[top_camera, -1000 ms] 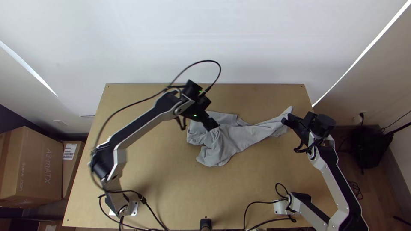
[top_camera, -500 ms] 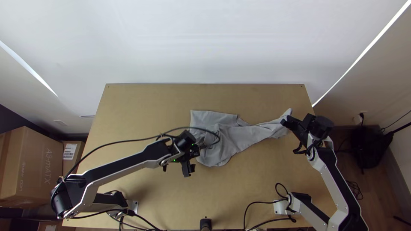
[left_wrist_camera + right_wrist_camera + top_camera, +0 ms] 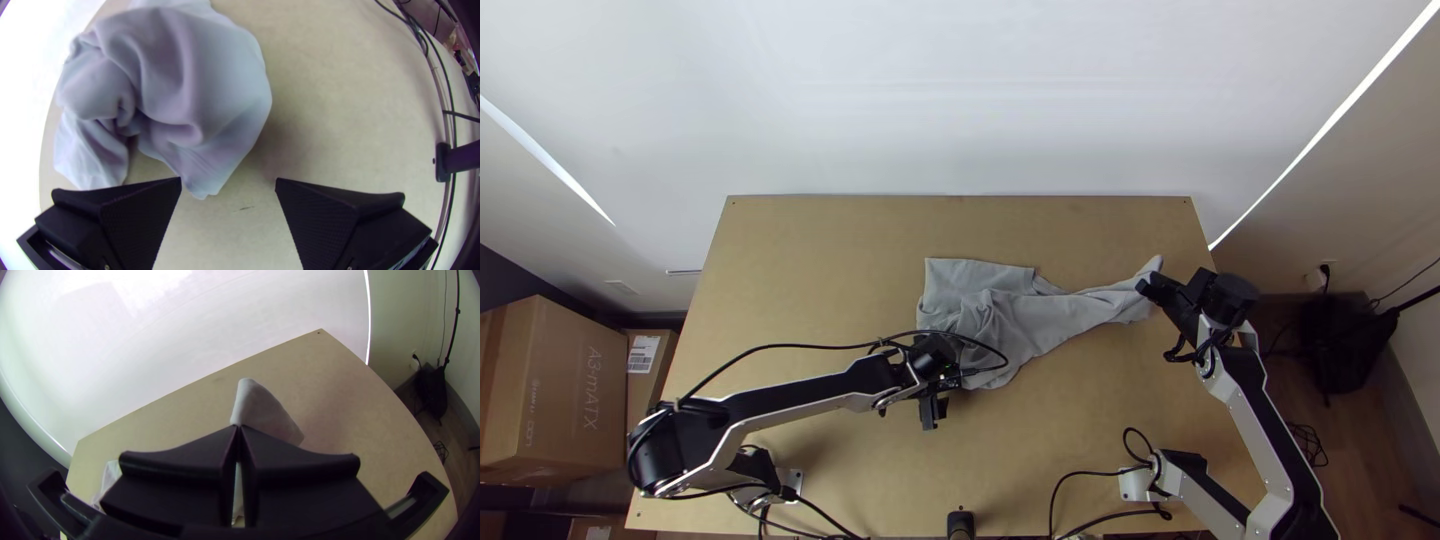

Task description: Fold the t-shirt

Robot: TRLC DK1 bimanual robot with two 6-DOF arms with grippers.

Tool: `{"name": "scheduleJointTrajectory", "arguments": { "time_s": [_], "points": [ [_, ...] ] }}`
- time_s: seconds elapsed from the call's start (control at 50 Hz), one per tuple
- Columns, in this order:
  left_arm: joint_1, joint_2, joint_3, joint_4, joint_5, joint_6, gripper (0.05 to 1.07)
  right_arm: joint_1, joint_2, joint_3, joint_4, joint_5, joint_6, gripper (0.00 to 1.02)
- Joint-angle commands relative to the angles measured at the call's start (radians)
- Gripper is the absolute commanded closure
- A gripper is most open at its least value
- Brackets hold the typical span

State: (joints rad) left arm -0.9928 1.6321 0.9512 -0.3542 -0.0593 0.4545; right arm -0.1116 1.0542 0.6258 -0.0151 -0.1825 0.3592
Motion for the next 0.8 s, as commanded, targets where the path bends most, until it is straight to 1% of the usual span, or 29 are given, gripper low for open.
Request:
{"name": "scheduleJointTrajectory", "arguments": {
  "time_s": [0.0,0.04,0.08,0.18,0.2,0.26,0.28,0.32,0.38,0.6,0.78],
  "points": [
    [-0.003,0.052,0.012,0.026,-0.007,-0.004,0.17,0.006,-0.017,-0.026,0.017,0.008,0.017,1.0],
    [-0.001,0.066,0.021,0.026,-0.007,-0.005,0.18,0.006,-0.019,-0.026,0.017,0.008,0.017,1.0],
    [0.0,0.077,0.031,0.037,-0.007,-0.014,0.26,0.006,-0.019,-0.028,0.017,0.008,0.017,1.0],
    [0.005,0.08,0.041,0.08,-0.002,-0.022,0.61,0.009,-0.02,-0.029,0.017,0.006,0.018,1.0],
    [0.006,0.081,0.046,0.084,-0.001,-0.022,0.67,0.009,-0.02,-0.029,0.018,0.008,0.018,1.0],
    [0.011,0.087,0.067,0.084,0.001,-0.03,0.8,0.009,-0.02,-0.029,0.018,0.006,0.02,1.0],
    [0.016,0.087,0.073,0.083,0.003,-0.033,0.87,0.009,-0.02,-0.028,0.018,0.006,0.02,1.0],
    [0.023,0.08,0.087,0.081,0.009,-0.039,1.05,0.009,-0.022,-0.028,0.023,0.008,0.021,1.0],
    [0.046,0.055,0.11,0.064,0.023,-0.068,1.05,0.009,-0.02,-0.026,0.024,0.008,0.021,1.0],
    [0.109,-0.123,0.213,-0.161,0.038,-0.123,1.05,-0.007,-0.031,-0.023,0.02,0.008,0.021,1.0],
    [0.129,-0.299,0.284,-0.365,0.038,-0.172,1.05,-0.008,-0.099,0.008,-0.095,0.006,0.018,1.0]
  ]
}}
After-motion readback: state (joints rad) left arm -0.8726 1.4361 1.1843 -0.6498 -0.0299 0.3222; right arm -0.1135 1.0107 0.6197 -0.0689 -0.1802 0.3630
